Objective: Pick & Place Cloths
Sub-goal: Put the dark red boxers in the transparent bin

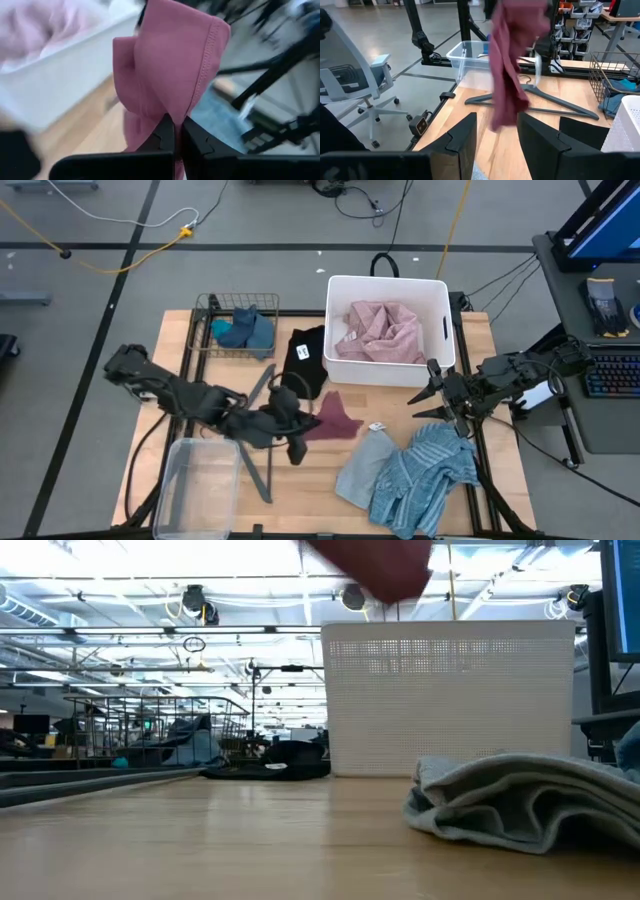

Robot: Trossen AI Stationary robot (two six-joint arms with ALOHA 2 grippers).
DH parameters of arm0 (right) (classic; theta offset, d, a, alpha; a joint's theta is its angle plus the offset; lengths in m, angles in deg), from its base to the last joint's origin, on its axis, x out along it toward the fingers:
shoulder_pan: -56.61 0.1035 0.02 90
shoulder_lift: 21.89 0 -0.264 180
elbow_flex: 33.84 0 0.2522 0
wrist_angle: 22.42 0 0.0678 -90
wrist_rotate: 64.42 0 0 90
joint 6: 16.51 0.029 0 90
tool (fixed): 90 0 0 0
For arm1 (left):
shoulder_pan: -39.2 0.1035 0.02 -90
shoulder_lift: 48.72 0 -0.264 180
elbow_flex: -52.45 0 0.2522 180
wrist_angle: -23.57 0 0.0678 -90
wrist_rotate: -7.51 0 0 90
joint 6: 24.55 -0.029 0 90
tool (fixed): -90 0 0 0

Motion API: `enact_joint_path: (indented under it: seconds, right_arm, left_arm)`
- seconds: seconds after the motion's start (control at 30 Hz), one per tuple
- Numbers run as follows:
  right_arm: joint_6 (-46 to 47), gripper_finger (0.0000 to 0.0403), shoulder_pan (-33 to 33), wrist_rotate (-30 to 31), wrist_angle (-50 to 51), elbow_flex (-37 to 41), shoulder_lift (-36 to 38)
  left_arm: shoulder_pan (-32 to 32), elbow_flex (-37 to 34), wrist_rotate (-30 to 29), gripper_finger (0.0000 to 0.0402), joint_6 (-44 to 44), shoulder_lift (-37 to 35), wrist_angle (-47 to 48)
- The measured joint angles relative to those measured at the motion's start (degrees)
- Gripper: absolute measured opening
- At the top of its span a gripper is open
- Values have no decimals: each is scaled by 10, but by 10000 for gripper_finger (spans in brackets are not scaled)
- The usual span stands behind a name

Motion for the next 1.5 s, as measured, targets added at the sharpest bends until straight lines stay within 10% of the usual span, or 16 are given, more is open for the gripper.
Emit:
enact_joint_path:
  seconds: [0.77,1.17,1.5]
  right_arm:
    - [-2,132,0,0,0,0,0]
    - [-4,132,0,0,0,0,0]
    - [-4,132,0,0,0,0,0]
  left_arm:
    - [-105,1,-47,0,-740,-19,-485]
    - [-116,1,196,0,-797,-19,-540]
    - [-118,1,278,0,-798,-19,-546]
